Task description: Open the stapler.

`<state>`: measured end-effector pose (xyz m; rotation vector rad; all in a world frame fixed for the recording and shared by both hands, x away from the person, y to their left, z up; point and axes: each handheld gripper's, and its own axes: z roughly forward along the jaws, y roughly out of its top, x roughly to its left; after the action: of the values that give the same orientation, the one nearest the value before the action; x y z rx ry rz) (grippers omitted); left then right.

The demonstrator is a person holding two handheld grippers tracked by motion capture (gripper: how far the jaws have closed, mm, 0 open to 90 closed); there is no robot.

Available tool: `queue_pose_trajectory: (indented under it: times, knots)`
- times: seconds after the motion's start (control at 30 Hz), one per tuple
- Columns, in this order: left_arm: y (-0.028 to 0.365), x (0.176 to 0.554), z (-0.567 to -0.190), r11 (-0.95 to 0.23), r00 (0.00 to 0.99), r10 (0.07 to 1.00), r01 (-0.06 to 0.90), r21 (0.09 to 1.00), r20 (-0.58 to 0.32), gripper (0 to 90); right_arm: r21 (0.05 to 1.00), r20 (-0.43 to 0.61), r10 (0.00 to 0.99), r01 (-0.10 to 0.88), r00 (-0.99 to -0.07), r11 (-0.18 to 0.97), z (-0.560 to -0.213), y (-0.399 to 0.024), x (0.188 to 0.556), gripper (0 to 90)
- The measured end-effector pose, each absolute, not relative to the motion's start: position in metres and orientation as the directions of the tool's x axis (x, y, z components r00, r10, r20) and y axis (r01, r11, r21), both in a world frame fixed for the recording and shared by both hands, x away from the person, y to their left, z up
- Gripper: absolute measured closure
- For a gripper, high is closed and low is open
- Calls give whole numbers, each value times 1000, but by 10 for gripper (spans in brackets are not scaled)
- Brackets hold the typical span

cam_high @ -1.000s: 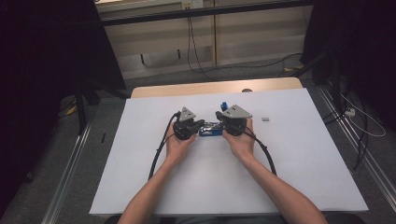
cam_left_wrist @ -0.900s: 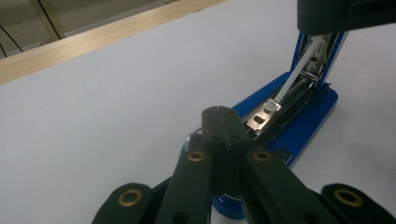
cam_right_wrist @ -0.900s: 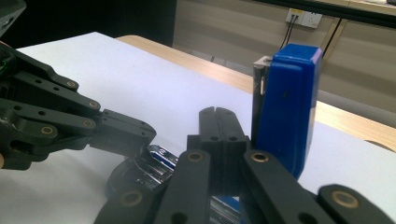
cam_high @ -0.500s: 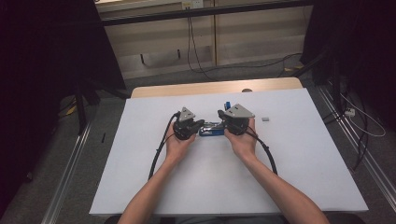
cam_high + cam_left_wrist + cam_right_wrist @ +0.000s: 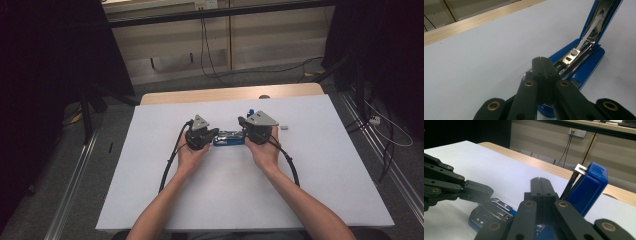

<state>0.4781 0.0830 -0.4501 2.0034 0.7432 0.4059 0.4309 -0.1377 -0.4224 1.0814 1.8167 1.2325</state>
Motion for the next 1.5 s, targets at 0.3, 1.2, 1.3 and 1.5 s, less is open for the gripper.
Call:
queue_pose_trajectory:
  times: [0.3,1.2,1.3,1.5]
  knots:
    - [83,478,-450,-386,764,646,336,859,-9,900,943,-85,909,260,-409,205,-421,-146,431,900]
    - [83,478,-450,-389,764,645,334,858,-5,900,931,-92,906,287,-413,225,-419,-176,425,900]
    - [83,478,-450,-389,763,646,335,858,-6,900,932,-83,910,293,-406,216,-419,-181,425,900]
    - [83,478,-450,-389,763,646,335,858,-5,900,934,-77,912,292,-403,208,-418,-190,423,900]
